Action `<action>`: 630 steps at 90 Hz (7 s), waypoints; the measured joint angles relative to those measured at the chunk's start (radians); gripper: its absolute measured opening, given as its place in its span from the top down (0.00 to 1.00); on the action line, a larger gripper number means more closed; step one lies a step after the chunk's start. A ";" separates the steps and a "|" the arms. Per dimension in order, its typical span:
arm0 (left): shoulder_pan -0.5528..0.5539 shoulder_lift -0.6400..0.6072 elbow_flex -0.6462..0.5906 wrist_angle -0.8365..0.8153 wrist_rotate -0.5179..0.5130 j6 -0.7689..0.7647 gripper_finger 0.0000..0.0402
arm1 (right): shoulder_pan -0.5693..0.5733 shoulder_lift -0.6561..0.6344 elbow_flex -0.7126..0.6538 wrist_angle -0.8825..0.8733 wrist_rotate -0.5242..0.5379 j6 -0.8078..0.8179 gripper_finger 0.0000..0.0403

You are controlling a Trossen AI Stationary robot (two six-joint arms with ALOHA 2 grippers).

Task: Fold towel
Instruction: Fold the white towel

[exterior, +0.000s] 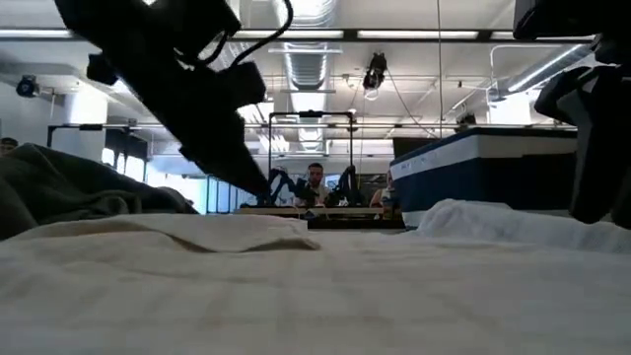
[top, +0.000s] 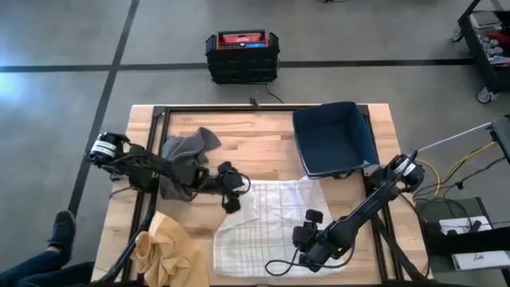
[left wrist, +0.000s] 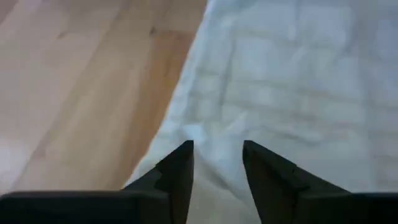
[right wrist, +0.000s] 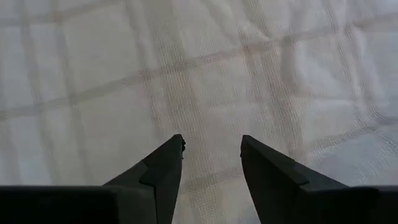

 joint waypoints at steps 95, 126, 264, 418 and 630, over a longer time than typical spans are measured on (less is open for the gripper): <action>-0.055 -0.200 0.097 -1.019 0.096 -0.172 0.81 | 0.014 -0.031 -0.093 -0.165 -0.186 0.158 0.77; -0.121 -0.230 0.017 -0.369 0.004 -0.199 0.81 | 0.003 -0.032 -0.060 -0.149 -0.133 0.135 0.83; -0.393 -0.048 -0.004 -0.354 0.189 -0.508 0.81 | 0.000 -0.033 -0.113 -0.156 -0.162 0.220 0.95; -0.597 0.111 0.074 -0.206 0.281 -0.541 0.81 | -0.095 0.075 -0.042 0.076 0.007 -0.154 0.95; -0.493 0.290 0.657 -1.029 -0.165 -0.529 0.98 | -0.124 0.042 -0.035 0.143 -0.005 -0.261 0.73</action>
